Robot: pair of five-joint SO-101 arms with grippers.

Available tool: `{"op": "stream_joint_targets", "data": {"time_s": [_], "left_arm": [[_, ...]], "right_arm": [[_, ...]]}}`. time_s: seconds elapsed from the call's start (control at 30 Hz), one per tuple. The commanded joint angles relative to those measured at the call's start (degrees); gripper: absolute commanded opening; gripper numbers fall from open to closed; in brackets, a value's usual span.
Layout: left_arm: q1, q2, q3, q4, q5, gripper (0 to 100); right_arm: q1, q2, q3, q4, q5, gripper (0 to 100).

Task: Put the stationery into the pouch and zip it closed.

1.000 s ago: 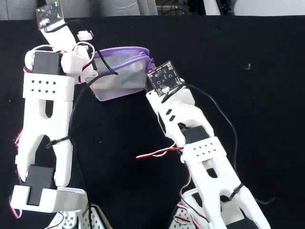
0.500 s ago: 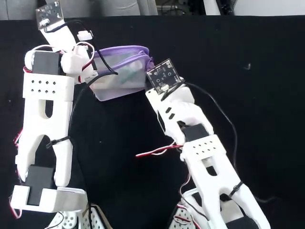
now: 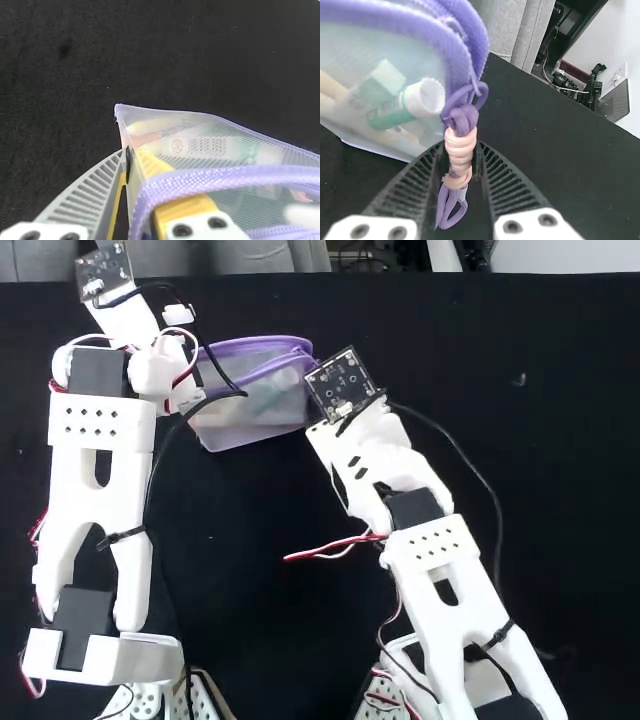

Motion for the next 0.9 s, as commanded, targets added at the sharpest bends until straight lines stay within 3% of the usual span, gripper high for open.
{"op": "stream_joint_targets", "data": {"time_s": [0.0, 0.1, 0.3, 0.57, 0.87], "left_arm": [[-1.1, -0.9, -0.6, 0.3, -0.3, 3], [-1.1, -0.9, -0.6, 0.3, -0.4, 6], [-1.1, -0.9, -0.6, 0.3, -0.3, 29], [-6.9, -4.9, -3.6, 0.4, -0.3, 29], [-10.1, -17.0, -6.2, -0.2, 0.2, 29]], "right_arm": [[0.3, -6.0, -4.5, 3.9, 0.2, 1.1], [0.2, -10.9, -6.1, 7.6, 0.2, 1.1], [-0.4, -14.4, -12.0, 14.3, 0.2, 1.1], [-7.7, -14.0, -21.8, 22.4, 7.4, 1.1], [-6.0, -0.6, -37.4, 31.2, 7.3, 1.1]]}}
